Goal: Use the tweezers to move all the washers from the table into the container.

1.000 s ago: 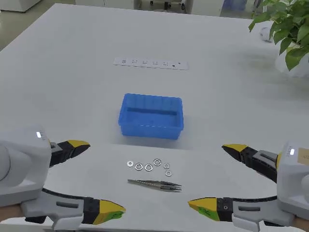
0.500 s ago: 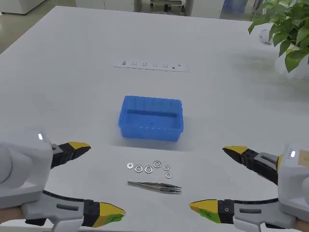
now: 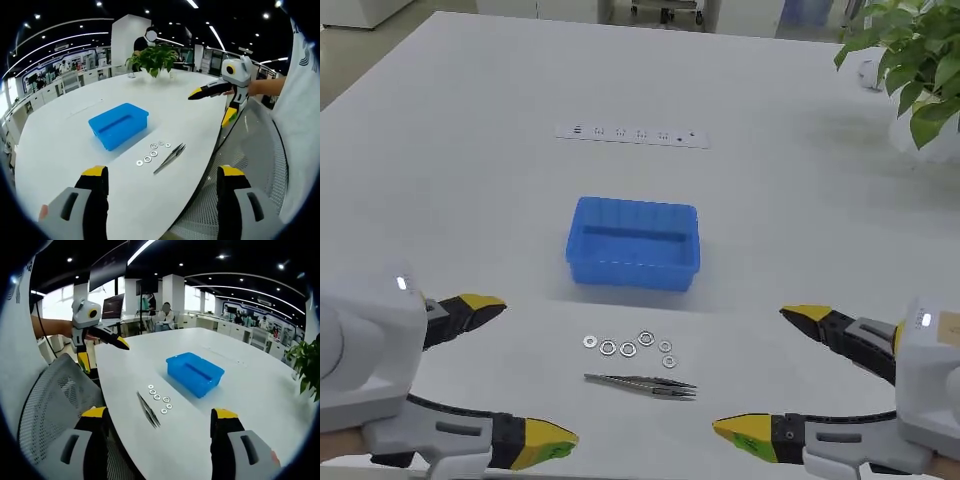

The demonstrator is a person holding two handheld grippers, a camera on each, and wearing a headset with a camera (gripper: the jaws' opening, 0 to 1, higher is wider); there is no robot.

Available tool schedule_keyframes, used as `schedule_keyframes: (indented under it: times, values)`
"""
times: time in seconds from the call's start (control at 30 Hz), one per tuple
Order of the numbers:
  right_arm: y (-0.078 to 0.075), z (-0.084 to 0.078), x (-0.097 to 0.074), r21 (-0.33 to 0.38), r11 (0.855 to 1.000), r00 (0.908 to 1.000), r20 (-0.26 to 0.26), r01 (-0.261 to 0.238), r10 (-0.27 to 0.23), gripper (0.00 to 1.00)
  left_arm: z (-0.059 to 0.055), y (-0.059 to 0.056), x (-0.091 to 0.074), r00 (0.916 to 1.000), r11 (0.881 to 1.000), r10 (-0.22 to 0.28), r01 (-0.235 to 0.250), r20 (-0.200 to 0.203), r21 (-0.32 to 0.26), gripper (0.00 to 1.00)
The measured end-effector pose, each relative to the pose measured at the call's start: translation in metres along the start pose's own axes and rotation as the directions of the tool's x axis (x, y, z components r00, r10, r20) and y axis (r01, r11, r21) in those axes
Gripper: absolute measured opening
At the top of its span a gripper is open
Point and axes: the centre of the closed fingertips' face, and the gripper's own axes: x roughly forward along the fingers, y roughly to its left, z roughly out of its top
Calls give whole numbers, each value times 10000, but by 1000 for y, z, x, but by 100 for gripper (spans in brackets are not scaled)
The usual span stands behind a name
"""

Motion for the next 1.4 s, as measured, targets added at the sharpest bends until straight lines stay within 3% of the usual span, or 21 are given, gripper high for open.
schedule_keyframes:
  times: [0.13, 0.93, 1.23, 1.4]
  values:
    - [1, 1, 1, 46, 10000, 10000, 37, -18, 18, 84, 3, 0, 0, 9999, 10000, -23, 23, 137, -21, 95]
    - [-1, -7, 4, 137, 9999, 9996, -286, -74, 78, 83, -3, 3, 8, 9999, 9998, -154, 155, 78, -110, 93]
    - [-4, -10, 7, -55, 10000, 9982, -594, -59, 56, 76, -9, -2, 16, 9993, 9990, -355, 357, 90, -276, 84]
    - [-2, -13, 18, -189, 9993, 9958, -861, -322, 305, 72, -6, -1, 23, 9986, 9985, -493, 498, 199, -215, 77]
